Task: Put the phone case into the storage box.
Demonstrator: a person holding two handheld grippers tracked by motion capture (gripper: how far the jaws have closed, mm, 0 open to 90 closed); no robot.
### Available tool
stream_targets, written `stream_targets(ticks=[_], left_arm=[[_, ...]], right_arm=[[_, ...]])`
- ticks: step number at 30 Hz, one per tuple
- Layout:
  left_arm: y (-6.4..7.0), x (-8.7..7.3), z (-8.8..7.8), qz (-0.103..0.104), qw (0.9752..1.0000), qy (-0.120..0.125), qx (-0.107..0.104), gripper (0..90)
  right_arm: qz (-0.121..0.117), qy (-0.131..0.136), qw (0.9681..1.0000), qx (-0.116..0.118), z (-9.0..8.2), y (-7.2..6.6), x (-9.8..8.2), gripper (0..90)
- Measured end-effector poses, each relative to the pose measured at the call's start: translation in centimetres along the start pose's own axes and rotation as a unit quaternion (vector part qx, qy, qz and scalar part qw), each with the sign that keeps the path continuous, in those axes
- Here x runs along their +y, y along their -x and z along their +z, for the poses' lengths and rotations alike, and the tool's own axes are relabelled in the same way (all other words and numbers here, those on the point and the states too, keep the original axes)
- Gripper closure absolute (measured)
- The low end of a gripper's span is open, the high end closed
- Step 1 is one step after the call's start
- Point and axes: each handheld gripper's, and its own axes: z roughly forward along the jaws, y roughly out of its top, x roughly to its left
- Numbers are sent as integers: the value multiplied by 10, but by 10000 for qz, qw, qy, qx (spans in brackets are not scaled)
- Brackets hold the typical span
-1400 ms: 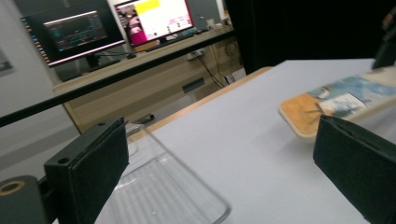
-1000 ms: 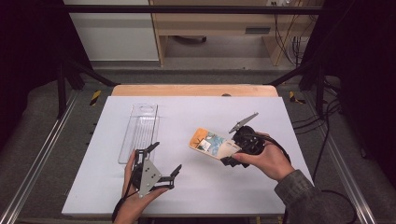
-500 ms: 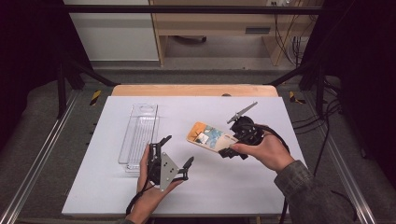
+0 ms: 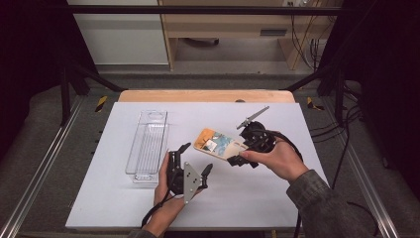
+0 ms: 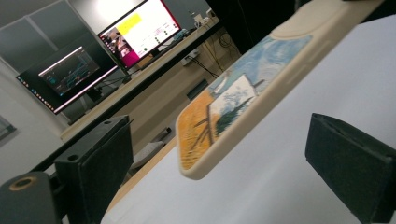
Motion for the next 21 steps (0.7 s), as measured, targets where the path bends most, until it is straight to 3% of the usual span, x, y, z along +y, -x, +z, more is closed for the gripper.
stream_targets(ticks=[9,21], left_arm=[[5,11,21,493,9987,54,72,151],[6,16,26,669,9973,108,288,319]], right_arm=[[118,41,9999,50,2,6,10,129],[285,49,9995,137,3,10,19,128]])
